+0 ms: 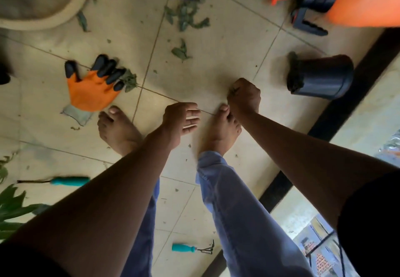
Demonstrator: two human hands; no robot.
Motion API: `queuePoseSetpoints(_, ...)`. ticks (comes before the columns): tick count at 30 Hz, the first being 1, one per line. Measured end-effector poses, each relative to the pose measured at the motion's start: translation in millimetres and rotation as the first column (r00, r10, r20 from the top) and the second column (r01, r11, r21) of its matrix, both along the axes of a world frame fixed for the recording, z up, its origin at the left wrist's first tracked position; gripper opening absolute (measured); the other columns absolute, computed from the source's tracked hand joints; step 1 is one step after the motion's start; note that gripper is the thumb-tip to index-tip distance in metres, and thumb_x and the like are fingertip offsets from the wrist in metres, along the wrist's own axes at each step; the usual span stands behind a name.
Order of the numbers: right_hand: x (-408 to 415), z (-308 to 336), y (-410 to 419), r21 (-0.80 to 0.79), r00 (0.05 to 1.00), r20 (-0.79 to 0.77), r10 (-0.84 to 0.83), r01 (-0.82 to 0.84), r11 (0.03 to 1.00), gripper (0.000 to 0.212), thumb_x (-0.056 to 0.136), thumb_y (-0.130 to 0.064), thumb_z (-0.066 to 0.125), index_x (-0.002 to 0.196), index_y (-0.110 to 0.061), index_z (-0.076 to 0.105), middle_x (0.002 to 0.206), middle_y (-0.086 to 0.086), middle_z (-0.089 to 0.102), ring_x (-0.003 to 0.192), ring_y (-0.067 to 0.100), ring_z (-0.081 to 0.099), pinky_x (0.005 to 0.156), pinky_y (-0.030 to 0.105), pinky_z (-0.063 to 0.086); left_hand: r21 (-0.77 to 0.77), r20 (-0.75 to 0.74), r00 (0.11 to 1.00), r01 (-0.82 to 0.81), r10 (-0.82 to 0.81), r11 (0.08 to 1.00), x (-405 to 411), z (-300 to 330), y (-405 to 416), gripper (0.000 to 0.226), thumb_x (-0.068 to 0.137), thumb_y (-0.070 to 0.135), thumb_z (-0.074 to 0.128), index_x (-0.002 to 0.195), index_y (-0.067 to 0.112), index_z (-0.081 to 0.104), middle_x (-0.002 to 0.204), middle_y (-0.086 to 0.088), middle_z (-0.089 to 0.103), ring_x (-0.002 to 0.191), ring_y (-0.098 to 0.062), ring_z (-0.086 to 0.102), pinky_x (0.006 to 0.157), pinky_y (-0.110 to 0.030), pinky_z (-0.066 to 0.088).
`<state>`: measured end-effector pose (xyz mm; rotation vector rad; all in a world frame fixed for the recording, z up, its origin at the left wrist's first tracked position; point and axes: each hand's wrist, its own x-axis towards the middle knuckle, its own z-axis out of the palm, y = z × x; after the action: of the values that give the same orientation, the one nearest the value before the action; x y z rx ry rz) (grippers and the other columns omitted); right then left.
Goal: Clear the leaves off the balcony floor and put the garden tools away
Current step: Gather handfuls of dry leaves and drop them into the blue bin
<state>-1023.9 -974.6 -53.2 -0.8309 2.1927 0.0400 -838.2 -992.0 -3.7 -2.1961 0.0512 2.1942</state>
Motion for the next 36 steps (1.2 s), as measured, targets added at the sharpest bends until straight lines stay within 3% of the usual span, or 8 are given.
queuePoseSetpoints(4,52,32,-24,-0.166,0.957,0.29,-0.008,0.058,0.984,0.011,0.076,-0.01,0.073,0.08,-0.02,0.071,0.073,-0.008,0.071,0.073,0.01,0.069,0.067,0.027,0.056,0.004,-0.031,0.977,-0.21,0.21,0.978,13,4,-14,0.041,0.108,0.037,0.038,0.118,0.01,0.067,0.117,-0.012,0.073,0.11,-0.03,0.07,0.099,-0.046,0.056)
queuePoseSetpoints(7,95,58,-32,-0.174,0.896,0.411,0.169,-0.105,0.979,0.013,0.077,-0.018,0.075,0.087,-0.026,0.072,0.078,-0.01,0.072,0.074,0.008,0.069,0.066,0.03,0.056,-0.016,-0.018,0.938,-0.346,0.346,0.938,25,3,-29,0.041,0.106,0.038,0.038,0.093,0.014,0.069,0.088,-0.007,0.074,0.083,-0.02,0.07,0.072,-0.032,0.056)
queuePoseSetpoints(10,133,73,-37,-0.311,0.855,0.271,0.442,-0.357,0.881,0.019,0.081,-0.023,0.066,0.098,-0.026,0.074,0.09,-0.004,0.074,0.083,0.019,0.069,0.066,0.033,0.055,-0.072,0.021,0.898,-0.436,0.439,0.897,46,0,-41,0.046,0.101,0.026,0.047,0.057,0.018,0.059,0.057,-0.002,0.054,0.063,-0.018,0.055,0.058,-0.025,0.043)
queuePoseSetpoints(14,162,74,-47,-0.508,0.864,0.158,0.478,-0.344,0.79,0.037,0.079,-0.017,0.052,0.112,-0.018,0.068,0.108,0.004,0.064,0.09,0.028,0.065,0.066,0.036,0.053,-0.144,0.024,0.893,-0.442,0.45,0.885,80,0,-50,0.038,0.101,0.019,0.045,0.065,0.019,0.056,0.052,0.004,0.057,0.051,-0.012,0.057,0.046,-0.017,0.043)
queuePoseSetpoints(18,170,43,-62,-0.454,0.886,0.073,0.457,-0.378,0.807,0.041,0.079,-0.004,0.058,0.116,-0.02,0.064,0.108,0.004,0.063,0.089,0.026,0.064,0.069,0.042,0.057,-0.111,0.041,0.848,-0.521,0.528,0.846,117,-8,-47,0.034,0.101,0.028,0.048,0.07,0.018,0.059,0.064,0.004,0.056,0.06,-0.013,0.05,0.056,-0.019,0.05)
queuePoseSetpoints(23,203,-5,-72,-0.219,0.611,0.148,0.778,-0.747,0.628,0.061,0.085,-0.03,0.078,0.138,-0.025,0.049,0.129,0.01,0.047,0.11,0.032,0.059,0.082,0.041,0.057,-0.108,0.103,0.856,-0.496,0.506,0.861,160,-18,-27,0.032,0.1,0.033,0.05,0.074,0.018,0.061,0.062,0.003,0.058,0.061,-0.015,0.056,0.058,-0.022,0.051)
queuePoseSetpoints(26,225,-22,-75,-0.216,0.513,0.02,0.858,-0.836,0.505,0.07,0.084,-0.031,0.08,0.144,-0.025,0.044,0.133,0.012,0.042,0.112,0.033,0.057,0.082,0.043,0.055,-0.088,0.097,0.86,-0.494,0.501,0.865,179,-22,-16,0.038,0.102,0.034,0.047,0.069,0.018,0.059,0.065,0.0,0.055,0.06,-0.015,0.056,0.062,-0.024,0.049)
queuePoseSetpoints(36,230,5,-70,-0.35,0.808,0.13,0.574,-0.504,0.789,0.016,0.089,-0.011,0.07,0.104,-0.015,0.065,0.101,0.007,0.062,0.084,0.025,0.063,0.065,0.03,0.047,-0.058,0.009,0.812,-0.582,0.584,0.811,197,-18,-1,0.04,0.103,0.037,0.043,0.075,0.018,0.063,0.074,-0.001,0.059,0.064,-0.016,0.064,0.076,-0.028,0.053)
